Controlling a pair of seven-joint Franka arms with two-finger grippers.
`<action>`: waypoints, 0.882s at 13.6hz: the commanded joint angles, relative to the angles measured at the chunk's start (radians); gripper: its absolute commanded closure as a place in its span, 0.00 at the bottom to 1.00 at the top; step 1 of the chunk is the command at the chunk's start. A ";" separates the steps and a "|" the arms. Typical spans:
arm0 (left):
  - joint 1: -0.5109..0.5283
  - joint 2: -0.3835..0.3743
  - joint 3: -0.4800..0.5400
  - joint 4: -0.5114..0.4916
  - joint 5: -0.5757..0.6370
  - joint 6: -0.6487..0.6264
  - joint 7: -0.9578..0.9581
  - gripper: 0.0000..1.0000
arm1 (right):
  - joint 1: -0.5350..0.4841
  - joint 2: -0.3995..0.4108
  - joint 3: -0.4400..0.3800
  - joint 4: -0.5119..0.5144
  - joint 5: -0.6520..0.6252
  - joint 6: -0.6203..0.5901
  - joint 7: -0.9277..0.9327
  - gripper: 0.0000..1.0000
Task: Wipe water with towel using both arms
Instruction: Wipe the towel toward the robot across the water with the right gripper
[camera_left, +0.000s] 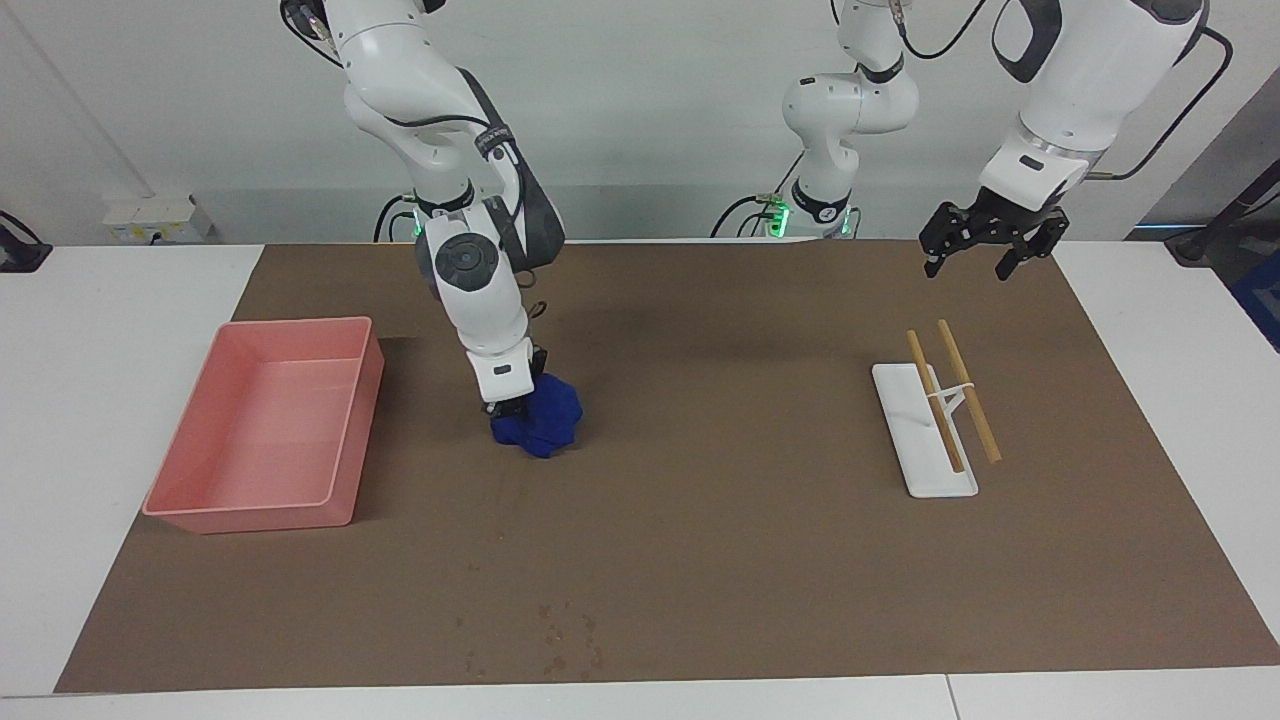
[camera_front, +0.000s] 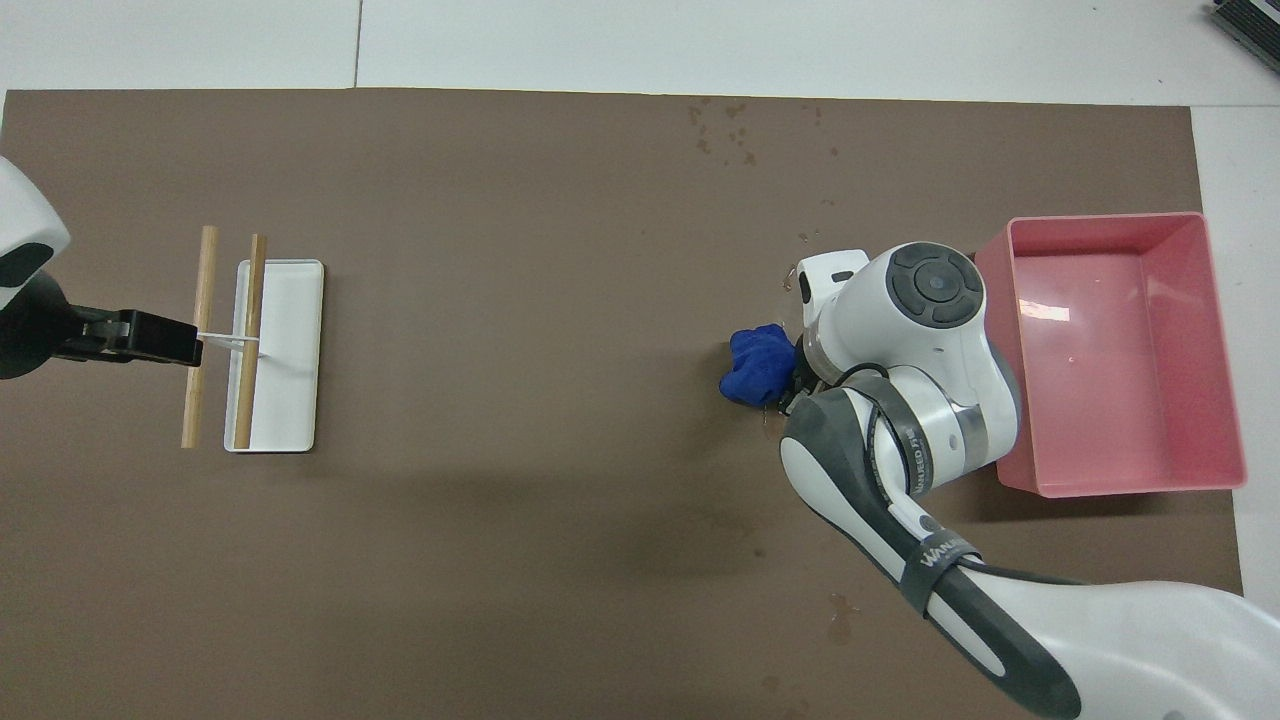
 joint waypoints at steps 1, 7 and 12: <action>-0.013 -0.005 0.008 -0.002 0.018 -0.011 0.002 0.00 | -0.006 -0.055 0.012 -0.061 0.060 -0.033 0.090 1.00; -0.013 -0.005 0.005 -0.002 0.018 -0.012 0.004 0.00 | -0.016 -0.066 0.012 -0.061 0.273 -0.135 0.212 1.00; -0.043 0.015 0.017 0.018 0.012 -0.011 -0.004 0.00 | -0.007 -0.066 0.013 -0.050 0.412 -0.168 0.433 1.00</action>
